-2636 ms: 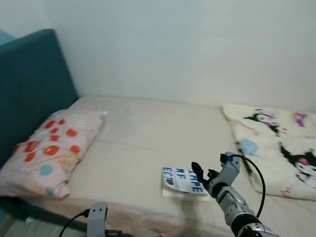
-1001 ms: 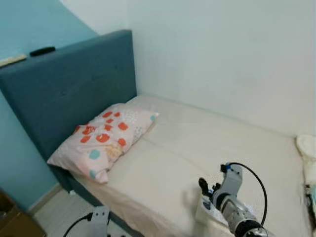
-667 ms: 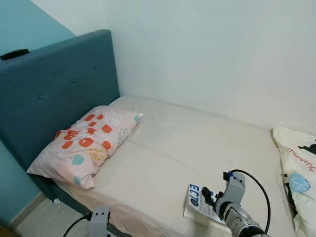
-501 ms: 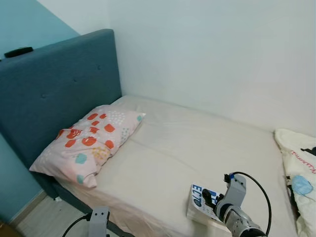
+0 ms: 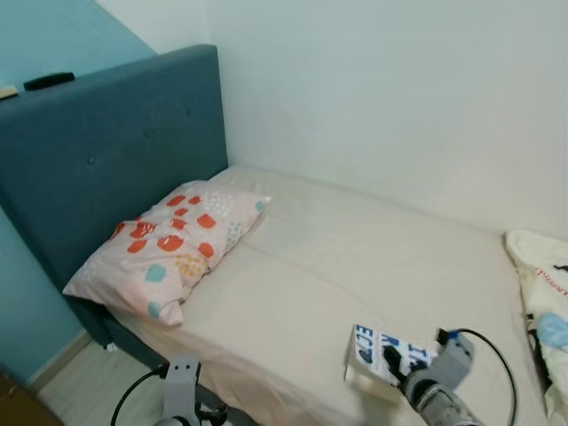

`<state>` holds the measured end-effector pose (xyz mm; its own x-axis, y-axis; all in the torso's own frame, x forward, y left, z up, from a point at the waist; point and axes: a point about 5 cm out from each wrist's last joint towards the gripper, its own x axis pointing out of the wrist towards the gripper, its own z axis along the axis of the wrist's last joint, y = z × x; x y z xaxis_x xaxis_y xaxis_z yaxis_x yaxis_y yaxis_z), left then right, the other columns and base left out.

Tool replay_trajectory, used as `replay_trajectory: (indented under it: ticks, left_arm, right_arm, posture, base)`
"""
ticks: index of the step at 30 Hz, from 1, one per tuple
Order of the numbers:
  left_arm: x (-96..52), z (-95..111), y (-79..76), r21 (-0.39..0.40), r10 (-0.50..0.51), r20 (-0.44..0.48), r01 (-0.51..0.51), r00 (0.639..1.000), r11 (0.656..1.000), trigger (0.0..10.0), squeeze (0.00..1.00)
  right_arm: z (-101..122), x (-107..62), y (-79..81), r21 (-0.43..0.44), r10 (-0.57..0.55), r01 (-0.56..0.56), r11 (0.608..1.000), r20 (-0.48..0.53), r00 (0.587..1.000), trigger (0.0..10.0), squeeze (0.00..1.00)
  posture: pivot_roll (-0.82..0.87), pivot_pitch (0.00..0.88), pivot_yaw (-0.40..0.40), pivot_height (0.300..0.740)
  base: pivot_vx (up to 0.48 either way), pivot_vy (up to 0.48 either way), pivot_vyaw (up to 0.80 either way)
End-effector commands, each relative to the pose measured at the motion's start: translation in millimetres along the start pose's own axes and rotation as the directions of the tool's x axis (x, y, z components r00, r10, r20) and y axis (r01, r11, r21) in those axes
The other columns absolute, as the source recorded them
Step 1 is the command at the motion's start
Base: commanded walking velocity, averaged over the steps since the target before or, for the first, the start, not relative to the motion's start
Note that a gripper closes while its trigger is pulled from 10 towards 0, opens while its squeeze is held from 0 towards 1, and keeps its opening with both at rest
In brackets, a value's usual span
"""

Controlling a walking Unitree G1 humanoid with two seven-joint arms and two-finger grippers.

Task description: Clean up the room

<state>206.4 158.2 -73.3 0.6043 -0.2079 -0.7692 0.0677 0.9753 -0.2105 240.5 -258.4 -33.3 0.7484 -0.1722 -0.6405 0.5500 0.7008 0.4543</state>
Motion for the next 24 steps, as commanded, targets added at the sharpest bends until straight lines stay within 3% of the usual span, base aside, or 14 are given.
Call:
replay_trajectory:
  ticks: [1,11,16,24]
  left_arm:
    - [-2.7,-8.0,5.3,0.023,0.010,-0.027,-0.009,1.000,1.000,10.0,0.00]
    - [-8.2,-22.4,13.6,0.059,0.016,-0.068,-0.012,0.998,0.998,10.0,0.00]
    - [-10.4,-26.4,17.2,0.078,0.015,-0.078,-0.009,0.997,0.997,10.0,0.00]
    - [-19.0,-37.3,31.2,0.113,0.015,-0.097,-0.004,0.995,0.994,10.0,0.00]
  right_arm:
    - [-0.8,-1.4,-5.7,0.044,-0.025,0.025,0.999,0.007,1.000,10.0,0.00]
    - [18.0,-0.4,-5.7,0.225,-0.039,0.017,0.974,0.097,0.995,10.0,0.00]
    - [20.6,-0.6,-6.9,0.252,-0.053,0.022,0.967,0.114,0.992,10.0,0.00]
    - [30.7,-5.3,-18.7,0.364,-0.042,-0.040,0.931,0.213,0.976,10.0,0.00]
  posture:
    - [0.05,0.007,-0.024,0.618]
    - [0.07,0.030,-0.008,0.608]
    - [0.08,0.042,0.001,0.608]
    - [0.13,0.125,0.048,0.608]
  base:
    - [0.000,0.000,0.00]
    - [0.000,0.000,0.00]
    - [0.000,0.000,0.00]
    - [0.000,0.000,0.00]
